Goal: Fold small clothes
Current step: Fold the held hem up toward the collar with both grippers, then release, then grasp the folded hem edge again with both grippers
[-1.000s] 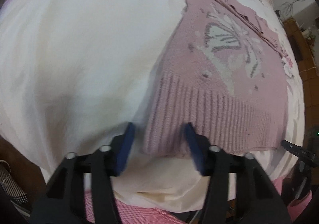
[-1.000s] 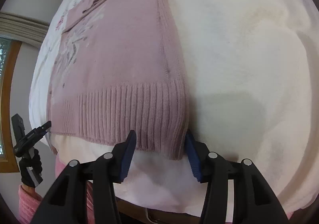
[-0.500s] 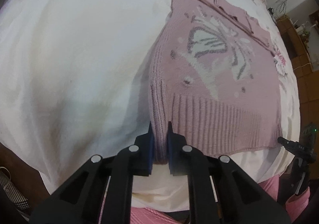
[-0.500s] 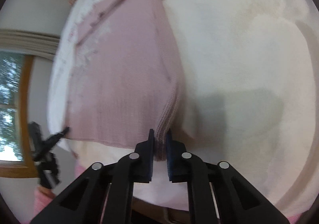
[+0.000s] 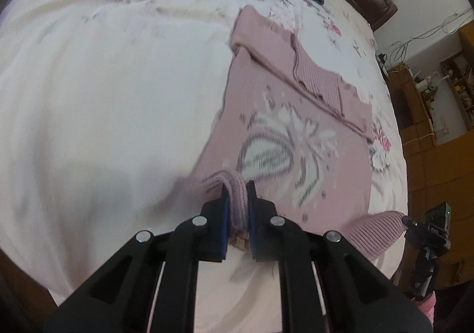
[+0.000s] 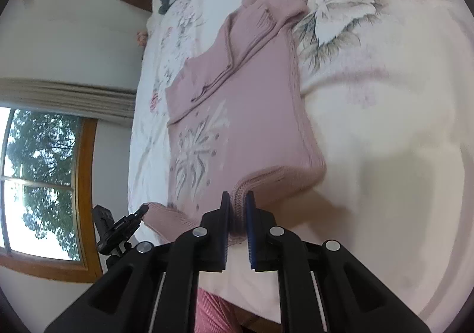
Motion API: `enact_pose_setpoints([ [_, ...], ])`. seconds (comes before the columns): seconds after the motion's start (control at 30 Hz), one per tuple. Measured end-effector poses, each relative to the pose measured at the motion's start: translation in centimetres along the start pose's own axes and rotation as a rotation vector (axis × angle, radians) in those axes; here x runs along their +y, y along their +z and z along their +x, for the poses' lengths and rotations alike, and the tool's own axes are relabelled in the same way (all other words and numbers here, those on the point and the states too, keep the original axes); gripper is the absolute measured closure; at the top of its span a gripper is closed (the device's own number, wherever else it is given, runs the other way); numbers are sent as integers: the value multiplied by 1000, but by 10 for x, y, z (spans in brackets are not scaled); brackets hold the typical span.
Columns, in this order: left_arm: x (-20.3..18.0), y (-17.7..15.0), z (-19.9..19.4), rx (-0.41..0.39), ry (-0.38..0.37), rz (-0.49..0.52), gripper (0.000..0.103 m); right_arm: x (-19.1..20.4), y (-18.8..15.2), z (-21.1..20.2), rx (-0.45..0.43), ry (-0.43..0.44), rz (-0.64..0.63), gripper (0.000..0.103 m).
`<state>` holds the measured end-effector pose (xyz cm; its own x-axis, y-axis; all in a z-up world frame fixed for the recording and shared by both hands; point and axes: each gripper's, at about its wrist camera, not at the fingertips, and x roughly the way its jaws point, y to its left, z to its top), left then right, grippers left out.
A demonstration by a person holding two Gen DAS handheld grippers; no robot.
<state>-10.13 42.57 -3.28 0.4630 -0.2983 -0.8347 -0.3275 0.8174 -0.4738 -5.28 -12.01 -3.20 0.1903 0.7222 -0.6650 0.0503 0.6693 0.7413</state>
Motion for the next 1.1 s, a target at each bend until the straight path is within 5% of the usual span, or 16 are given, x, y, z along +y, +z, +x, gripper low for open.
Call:
enact_pose_setpoints([
  [0.3,1,58,56,40,46,-14,94,-23,66,35,24,-38,89,93],
  [0.57,9,78,92,93,49,-28,90,-47,101,72,80,-89,128,93],
  [0.7,21,81,89,102,-13,-80,85,-54,106,73,93,-84,128,91],
  [0.83,38,80,66,32,-49,-156,63,-61,107,52,48,-110,127,62],
  [0.97,46,80,48,3,-60,-166,63,-62,107,34,18,-110,112,63],
  [1.1,33,77,41,-1,-26,-67,61,-40,102,25,4,-142,-7,63],
])
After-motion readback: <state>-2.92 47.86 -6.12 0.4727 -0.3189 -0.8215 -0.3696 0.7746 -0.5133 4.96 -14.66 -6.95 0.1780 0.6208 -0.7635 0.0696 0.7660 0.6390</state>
